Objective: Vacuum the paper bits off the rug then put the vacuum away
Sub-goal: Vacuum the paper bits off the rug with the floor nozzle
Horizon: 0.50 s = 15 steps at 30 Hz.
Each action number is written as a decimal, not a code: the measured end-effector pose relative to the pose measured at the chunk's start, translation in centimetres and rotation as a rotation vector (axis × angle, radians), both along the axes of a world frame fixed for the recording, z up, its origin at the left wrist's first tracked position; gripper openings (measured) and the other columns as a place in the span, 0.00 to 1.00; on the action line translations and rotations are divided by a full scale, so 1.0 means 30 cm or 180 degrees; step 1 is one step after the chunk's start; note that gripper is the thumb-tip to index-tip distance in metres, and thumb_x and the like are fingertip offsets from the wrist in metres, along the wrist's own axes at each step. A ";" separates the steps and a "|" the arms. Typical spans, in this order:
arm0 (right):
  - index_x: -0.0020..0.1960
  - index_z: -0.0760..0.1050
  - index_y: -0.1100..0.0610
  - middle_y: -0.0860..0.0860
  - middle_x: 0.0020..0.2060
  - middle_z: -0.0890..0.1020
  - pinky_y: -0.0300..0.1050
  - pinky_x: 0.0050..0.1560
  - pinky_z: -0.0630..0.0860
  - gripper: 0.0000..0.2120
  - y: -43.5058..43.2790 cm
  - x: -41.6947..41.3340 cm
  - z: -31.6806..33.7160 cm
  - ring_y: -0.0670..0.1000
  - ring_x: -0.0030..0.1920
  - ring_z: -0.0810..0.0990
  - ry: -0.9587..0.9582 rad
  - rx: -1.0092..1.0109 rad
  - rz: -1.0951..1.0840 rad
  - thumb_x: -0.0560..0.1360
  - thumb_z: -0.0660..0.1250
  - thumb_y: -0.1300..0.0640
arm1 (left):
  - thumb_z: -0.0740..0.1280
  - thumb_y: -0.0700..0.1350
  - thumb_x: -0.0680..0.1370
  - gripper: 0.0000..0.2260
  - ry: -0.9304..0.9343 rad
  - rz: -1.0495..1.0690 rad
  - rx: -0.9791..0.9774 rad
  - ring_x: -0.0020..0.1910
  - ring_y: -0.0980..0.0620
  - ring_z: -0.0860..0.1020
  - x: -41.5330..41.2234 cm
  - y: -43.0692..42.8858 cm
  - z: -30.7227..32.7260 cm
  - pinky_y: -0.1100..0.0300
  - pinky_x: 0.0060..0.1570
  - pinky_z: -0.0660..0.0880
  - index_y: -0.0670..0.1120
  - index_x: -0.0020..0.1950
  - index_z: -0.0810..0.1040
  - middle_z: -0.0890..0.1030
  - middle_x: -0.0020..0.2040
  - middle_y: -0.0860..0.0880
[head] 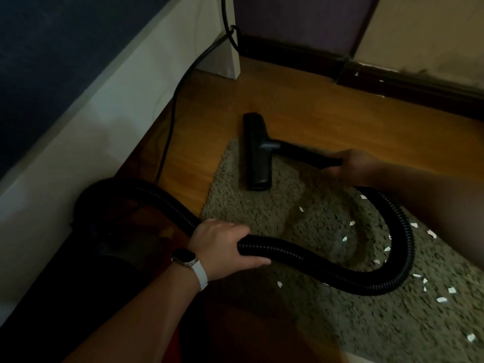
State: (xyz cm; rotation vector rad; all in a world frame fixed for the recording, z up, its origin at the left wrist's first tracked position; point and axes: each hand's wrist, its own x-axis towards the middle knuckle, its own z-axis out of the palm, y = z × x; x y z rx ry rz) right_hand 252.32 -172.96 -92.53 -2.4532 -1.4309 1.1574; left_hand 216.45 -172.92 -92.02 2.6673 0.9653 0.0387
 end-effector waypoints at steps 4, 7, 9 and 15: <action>0.66 0.77 0.51 0.55 0.40 0.83 0.47 0.39 0.75 0.18 -0.055 0.045 0.000 0.55 0.38 0.81 0.0124 0.0175 -0.0266 0.78 0.69 0.49 | 0.58 0.78 0.67 0.27 0.0105 -0.0022 -0.0010 0.30 0.60 0.74 0.015 0.005 0.020 0.62 0.35 0.65 0.54 0.36 0.75 0.74 0.29 0.58; 0.67 0.77 0.52 0.54 0.40 0.82 0.45 0.37 0.73 0.17 -0.079 0.065 0.007 0.53 0.37 0.80 -0.0069 0.0235 -0.0126 0.79 0.68 0.52 | 0.58 0.78 0.67 0.26 0.0202 -0.0041 -0.0016 0.31 0.61 0.73 0.025 0.004 0.033 0.64 0.36 0.62 0.56 0.37 0.74 0.73 0.30 0.59; 0.66 0.77 0.52 0.55 0.43 0.83 0.47 0.40 0.74 0.16 -0.093 0.076 0.016 0.55 0.41 0.82 -0.0158 0.0178 -0.0043 0.79 0.68 0.52 | 0.58 0.78 0.67 0.25 0.0241 -0.0045 -0.0040 0.31 0.62 0.71 0.030 0.001 0.036 0.65 0.35 0.60 0.56 0.38 0.73 0.72 0.30 0.60; 0.60 0.77 0.46 0.49 0.42 0.82 0.52 0.46 0.79 0.12 -0.120 0.041 0.077 0.51 0.41 0.81 -0.0263 0.0193 0.0485 0.76 0.70 0.53 | 0.56 0.78 0.66 0.27 0.0345 -0.0186 -0.0046 0.34 0.59 0.75 0.037 -0.008 0.035 0.60 0.40 0.67 0.56 0.40 0.75 0.73 0.32 0.59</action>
